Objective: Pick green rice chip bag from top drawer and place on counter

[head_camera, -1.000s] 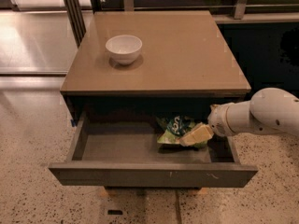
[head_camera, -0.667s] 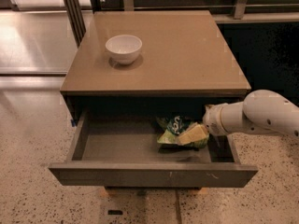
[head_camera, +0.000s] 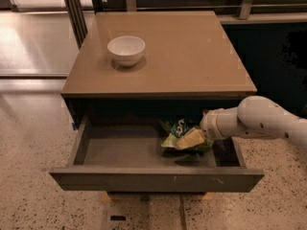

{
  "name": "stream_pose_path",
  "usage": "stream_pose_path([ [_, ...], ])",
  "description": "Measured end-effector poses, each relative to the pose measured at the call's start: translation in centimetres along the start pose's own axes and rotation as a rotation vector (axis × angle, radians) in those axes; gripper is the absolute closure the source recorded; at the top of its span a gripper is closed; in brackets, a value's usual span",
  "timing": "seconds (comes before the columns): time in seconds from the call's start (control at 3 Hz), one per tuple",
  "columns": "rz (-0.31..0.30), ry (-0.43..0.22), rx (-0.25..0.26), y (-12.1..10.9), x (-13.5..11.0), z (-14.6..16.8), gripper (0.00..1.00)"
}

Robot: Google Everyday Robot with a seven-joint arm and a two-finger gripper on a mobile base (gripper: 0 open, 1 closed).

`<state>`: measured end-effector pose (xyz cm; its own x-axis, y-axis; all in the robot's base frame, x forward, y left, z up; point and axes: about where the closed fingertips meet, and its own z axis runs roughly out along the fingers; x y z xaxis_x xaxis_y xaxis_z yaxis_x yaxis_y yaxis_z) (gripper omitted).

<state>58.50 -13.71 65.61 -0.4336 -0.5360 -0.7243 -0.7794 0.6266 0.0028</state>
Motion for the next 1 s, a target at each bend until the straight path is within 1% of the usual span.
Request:
stream_pose_path([
  [0.33, -0.010, 0.044, 0.015, -0.4, 1.8, 1.2, 0.00],
  [0.67, -0.017, 0.102, 0.052, -0.9, 4.0, 1.9, 0.00],
  [1.0, -0.021, 0.154, 0.091, -1.2, 6.1, 2.3, 0.18],
])
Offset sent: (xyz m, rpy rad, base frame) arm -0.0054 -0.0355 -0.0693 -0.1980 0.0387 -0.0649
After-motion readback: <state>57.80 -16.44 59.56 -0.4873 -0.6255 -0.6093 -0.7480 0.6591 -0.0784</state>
